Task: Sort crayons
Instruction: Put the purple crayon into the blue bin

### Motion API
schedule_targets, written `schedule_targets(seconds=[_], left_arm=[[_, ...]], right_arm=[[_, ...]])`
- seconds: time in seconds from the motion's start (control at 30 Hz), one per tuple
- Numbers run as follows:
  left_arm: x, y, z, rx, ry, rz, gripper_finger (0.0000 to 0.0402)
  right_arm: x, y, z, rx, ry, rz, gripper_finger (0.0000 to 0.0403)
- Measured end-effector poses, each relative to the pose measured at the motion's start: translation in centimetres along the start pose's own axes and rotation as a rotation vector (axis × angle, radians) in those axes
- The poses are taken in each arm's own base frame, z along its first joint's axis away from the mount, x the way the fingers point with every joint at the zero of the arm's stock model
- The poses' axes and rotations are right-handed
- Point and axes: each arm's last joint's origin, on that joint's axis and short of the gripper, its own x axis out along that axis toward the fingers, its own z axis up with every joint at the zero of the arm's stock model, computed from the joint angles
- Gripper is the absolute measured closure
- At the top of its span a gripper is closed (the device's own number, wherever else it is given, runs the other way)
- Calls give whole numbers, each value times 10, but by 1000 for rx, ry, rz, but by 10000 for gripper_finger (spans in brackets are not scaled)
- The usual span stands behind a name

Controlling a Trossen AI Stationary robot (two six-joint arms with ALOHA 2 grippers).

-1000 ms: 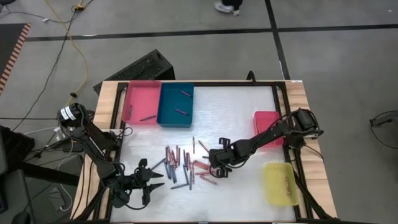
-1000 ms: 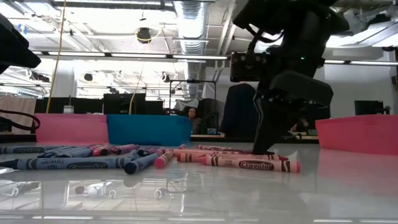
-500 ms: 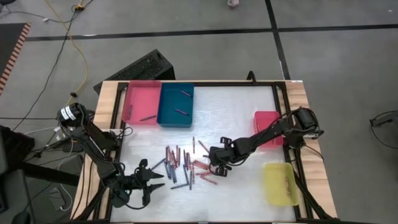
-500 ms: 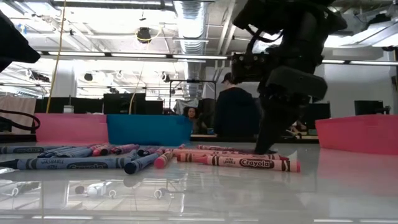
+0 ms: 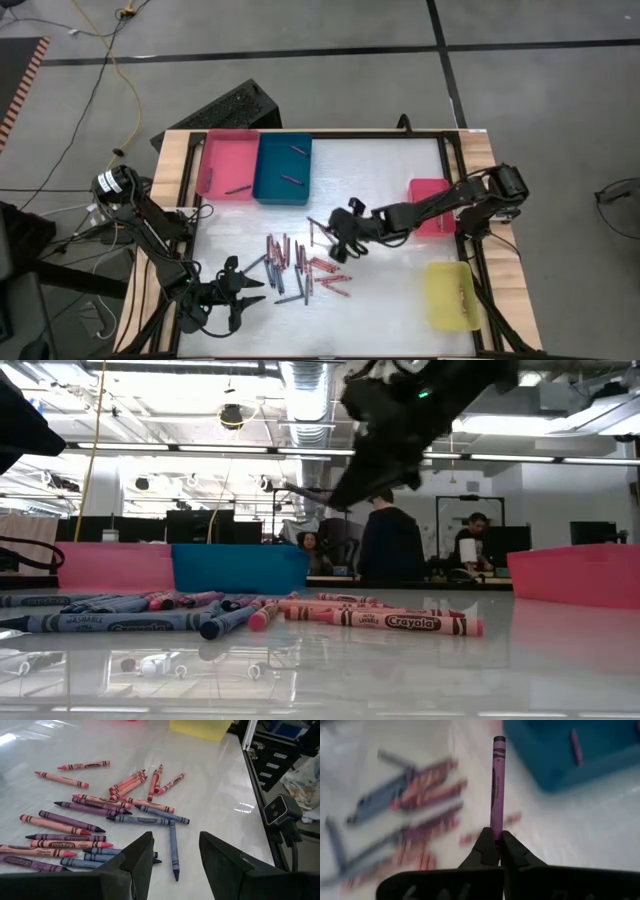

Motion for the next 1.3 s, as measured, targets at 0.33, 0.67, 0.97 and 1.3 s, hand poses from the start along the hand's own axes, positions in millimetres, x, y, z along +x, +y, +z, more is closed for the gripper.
schedule_targets(seconds=[0.33,0.67,0.97,1.3], left_arm=[[0,1,0,23,3,4,253],[0,1,-1,49,8,12,253],[0,2,-3,44,37,2,253],[0,3,-4,35,43,7,253]], right_arm=[[36,-35,31,122,-176,-46,403],[71,-56,70,137,-223,-87,403],[115,-73,102,129,-106,-183,403],[150,-82,125,49,64,-258,403]])
